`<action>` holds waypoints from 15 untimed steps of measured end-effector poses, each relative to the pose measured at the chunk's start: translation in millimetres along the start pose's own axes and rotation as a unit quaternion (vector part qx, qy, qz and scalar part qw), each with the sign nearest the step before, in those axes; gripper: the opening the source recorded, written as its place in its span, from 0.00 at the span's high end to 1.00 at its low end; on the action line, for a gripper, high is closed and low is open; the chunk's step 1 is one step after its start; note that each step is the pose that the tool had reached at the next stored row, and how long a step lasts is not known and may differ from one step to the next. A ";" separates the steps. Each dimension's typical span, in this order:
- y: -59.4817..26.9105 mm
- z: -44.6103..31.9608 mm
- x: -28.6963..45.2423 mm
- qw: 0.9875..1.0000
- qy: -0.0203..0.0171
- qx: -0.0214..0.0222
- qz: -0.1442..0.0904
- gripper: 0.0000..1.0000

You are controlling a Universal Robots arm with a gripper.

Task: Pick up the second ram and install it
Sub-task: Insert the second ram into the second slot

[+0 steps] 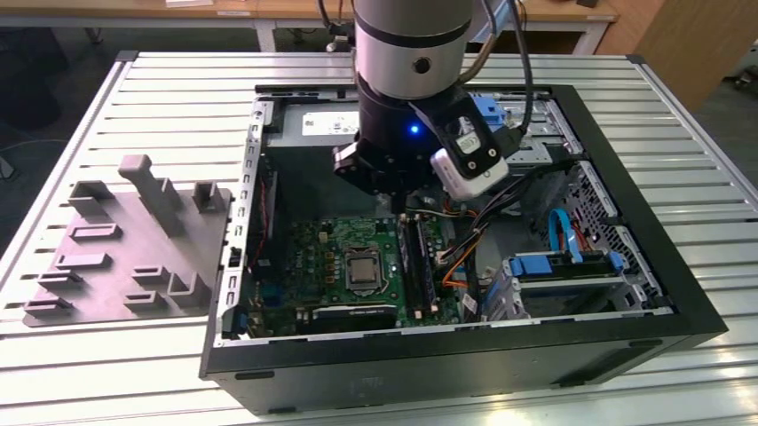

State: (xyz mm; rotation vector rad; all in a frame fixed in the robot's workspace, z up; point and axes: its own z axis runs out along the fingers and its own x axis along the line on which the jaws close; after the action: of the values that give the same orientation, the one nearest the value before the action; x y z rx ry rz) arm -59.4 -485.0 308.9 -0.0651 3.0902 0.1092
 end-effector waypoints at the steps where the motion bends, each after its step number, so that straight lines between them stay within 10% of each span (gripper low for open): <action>1: -0.1 1.0 -1.1 1.000 0.000 0.000 0.000 0.89; 15: -0.7 6.5 -4.6 1.000 0.000 0.000 0.000 0.89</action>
State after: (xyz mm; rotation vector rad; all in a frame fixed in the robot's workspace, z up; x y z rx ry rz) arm -54.5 -485.0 302.6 -0.0647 3.0904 0.1093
